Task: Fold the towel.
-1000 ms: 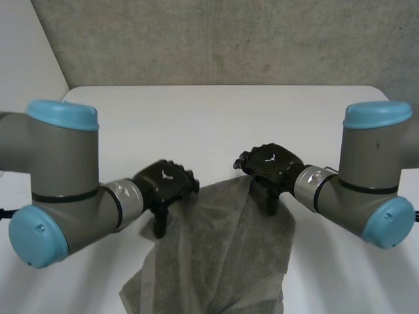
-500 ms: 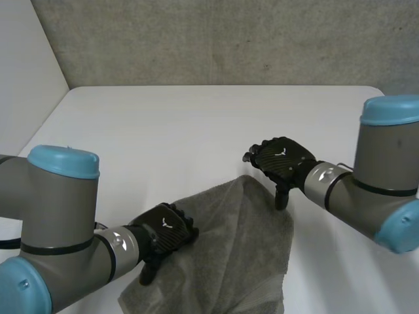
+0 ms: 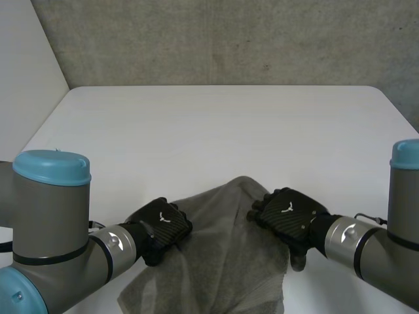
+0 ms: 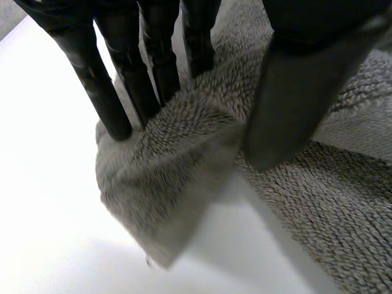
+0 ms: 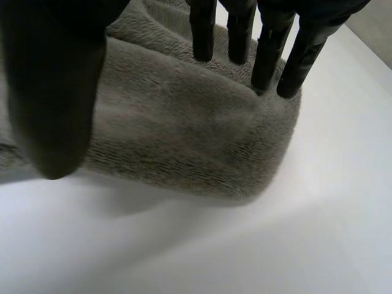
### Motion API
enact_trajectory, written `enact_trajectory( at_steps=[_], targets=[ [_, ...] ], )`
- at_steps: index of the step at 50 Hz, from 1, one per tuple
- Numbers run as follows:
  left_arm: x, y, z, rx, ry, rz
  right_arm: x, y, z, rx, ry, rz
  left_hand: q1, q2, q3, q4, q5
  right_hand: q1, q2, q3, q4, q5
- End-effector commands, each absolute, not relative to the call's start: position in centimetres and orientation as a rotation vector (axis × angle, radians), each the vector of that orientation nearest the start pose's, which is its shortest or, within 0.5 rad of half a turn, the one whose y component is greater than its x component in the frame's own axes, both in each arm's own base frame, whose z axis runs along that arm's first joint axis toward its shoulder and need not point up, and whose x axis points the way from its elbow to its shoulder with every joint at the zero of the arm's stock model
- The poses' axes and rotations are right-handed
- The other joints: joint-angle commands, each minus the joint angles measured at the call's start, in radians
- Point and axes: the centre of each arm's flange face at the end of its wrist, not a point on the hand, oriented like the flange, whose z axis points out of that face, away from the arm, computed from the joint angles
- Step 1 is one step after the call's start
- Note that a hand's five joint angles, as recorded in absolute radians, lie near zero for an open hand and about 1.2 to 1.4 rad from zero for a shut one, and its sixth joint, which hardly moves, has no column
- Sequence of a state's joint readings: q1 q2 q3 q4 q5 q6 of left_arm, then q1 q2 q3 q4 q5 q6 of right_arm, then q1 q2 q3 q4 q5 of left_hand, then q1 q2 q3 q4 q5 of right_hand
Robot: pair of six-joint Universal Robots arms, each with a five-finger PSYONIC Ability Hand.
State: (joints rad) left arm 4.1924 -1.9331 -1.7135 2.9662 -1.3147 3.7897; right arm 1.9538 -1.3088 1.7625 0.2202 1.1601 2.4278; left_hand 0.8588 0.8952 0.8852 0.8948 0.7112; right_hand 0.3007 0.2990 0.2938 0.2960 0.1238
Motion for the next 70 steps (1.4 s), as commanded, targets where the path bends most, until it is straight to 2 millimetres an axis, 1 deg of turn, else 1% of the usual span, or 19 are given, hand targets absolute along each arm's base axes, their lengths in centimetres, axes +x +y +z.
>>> enact_trajectory(
  at_steps=[1, 6, 13, 25, 32, 39, 43, 46, 47, 48, 49, 50, 52, 55, 56, 57, 59, 62, 70],
  targets=[
    [-27.9, -17.7, 15.6, 1.749, 2.423, -1.479, 25.6, -16.8, 17.4, -1.563, 1.981, -1.290, 0.311, 0.275, 0.285, 0.275, 0.284, 0.157, 0.159, 0.164, 0.162, 0.160],
    [-28.1, -18.1, 16.0, 1.699, 2.467, -1.509, 25.5, -15.7, 16.8, -1.549, 1.957, -1.230, 0.537, 0.500, 0.510, 0.501, 0.510, 0.192, 0.194, 0.199, 0.197, 0.195],
    [-28.1, -19.0, 16.4, 1.635, 2.504, -1.545, 25.5, -14.4, 16.0, -1.539, 1.926, -1.165, 0.537, 0.501, 0.511, 0.501, 0.510, 0.224, 0.226, 0.231, 0.229, 0.227],
    [-27.6, -20.7, 17.3, 1.494, 2.575, -1.590, 25.7, -14.6, 14.1, -1.550, 1.940, -1.091, 0.537, 0.501, 0.511, 0.501, 0.510, 0.709, 0.710, 0.716, 0.713, 0.711],
    [-27.4, -21.4, 17.7, 1.410, 2.631, -1.614, 25.9, -15.0, 14.5, -1.556, 1.926, -1.116, 0.537, 0.501, 0.511, 0.501, 0.510, 1.095, 1.096, 1.102, 1.099, 1.097],
    [-27.6, -22.4, 18.9, 1.382, 2.603, -1.676, 26.5, -16.6, 15.9, -1.566, 1.895, -1.212, 0.537, 0.501, 0.511, 0.501, 0.510, 1.096, 1.097, 1.102, 1.100, 1.098],
    [-28.1, -23.6, 20.5, 1.356, 2.551, -1.775, 27.6, -19.7, 19.1, -1.565, 1.809, -1.407, 0.537, 0.501, 0.511, 0.501, 0.510, 1.096, 1.097, 1.102, 1.100, 1.098],
    [-28.8, -25.4, 23.3, 1.280, 2.495, -1.937, 28.8, -22.6, 22.9, -1.556, 1.718, -1.611, 0.537, 0.501, 0.511, 0.501, 0.510, 1.096, 1.097, 1.102, 1.100, 1.098],
    [-29.1, -26.4, 25.1, 1.217, 2.478, -2.033, 28.8, -22.6, 23.0, -1.555, 1.718, -1.612, 0.537, 0.501, 0.511, 0.501, 0.510, 1.096, 1.097, 1.102, 1.100, 1.098],
    [-29.3, -27.3, 27.0, 1.137, 2.467, -2.139, 29.3, -24.2, 25.6, -1.515, 1.666, -1.729, 0.537, 0.501, 0.511, 0.501, 0.510, 1.096, 1.097, 1.102, 1.100, 1.098],
    [-29.3, -27.3, 27.0, 1.136, 2.467, -2.140, 29.5, -25.8, 28.5, -1.436, 1.620, -1.845, 0.537, 0.501, 0.511, 0.501, 0.510, 1.096, 1.097, 1.102, 1.100, 1.098],
    [-29.2, -28.2, 29.1, 1.049, 2.451, -2.246, 29.5, -25.8, 28.5, -1.435, 1.619, -1.846, 0.537, 0.501, 0.511, 0.501, 0.510, 1.096, 1.097, 1.102, 1.100, 1.098],
    [-29.0, -29.0, 30.9, 0.960, 2.441, -2.341, 28.6, -29.2, 34.4, -1.166, 1.534, -2.079, 0.537, 0.501, 0.511, 0.501, 0.510, 1.096, 1.097, 1.102, 1.100, 1.098],
    [-28.0, -30.5, 34.4, 0.791, 2.386, -2.523, 27.9, -30.6, 36.8, -1.014, 1.470, -2.165, 0.537, 0.501, 0.511, 0.501, 0.510, 1.096, 1.097, 1.102, 1.100, 1.098],
    [-27.1, -31.0, 36.4, 0.708, 2.338, -2.616, 26.8, -31.6, 38.9, -0.881, 1.405, -2.236, 0.537, 0.501, 0.511, 0.501, 0.510, 1.096, 1.097, 1.102, 1.100, 1.098],
    [-27.1, -31.0, 36.5, 0.707, 2.338, -2.617, 25.8, -32.0, 40.9, -0.789, 1.328, -2.279, 0.537, 0.501, 0.511, 0.501, 0.510, 1.096, 1.097, 1.102, 1.100, 1.098],
    [-26.4, -31.3, 37.7, 0.641, 2.305, -2.679, 24.6, -32.4, 41.7, -0.723, 1.303, -2.284, 0.537, 0.501, 0.511, 0.501, 0.510, 1.096, 1.097, 1.102, 1.100, 1.098],
    [-25.6, -31.8, 38.8, 0.580, 2.271, -2.744, 23.6, -33.5, 40.6, -0.692, 1.352, -2.224, 0.537, 0.501, 0.511, 0.501, 0.510, 1.096, 1.097, 1.102, 1.100, 1.098],
    [-25.8, -31.5, 34.2, 0.589, 2.473, -2.569, 25.1, -31.7, 34.1, -0.841, 1.500, -2.036, 0.537, 0.501, 0.511, 0.501, 0.510, 1.096, 1.097, 1.102, 1.100, 1.098]
  ],
)
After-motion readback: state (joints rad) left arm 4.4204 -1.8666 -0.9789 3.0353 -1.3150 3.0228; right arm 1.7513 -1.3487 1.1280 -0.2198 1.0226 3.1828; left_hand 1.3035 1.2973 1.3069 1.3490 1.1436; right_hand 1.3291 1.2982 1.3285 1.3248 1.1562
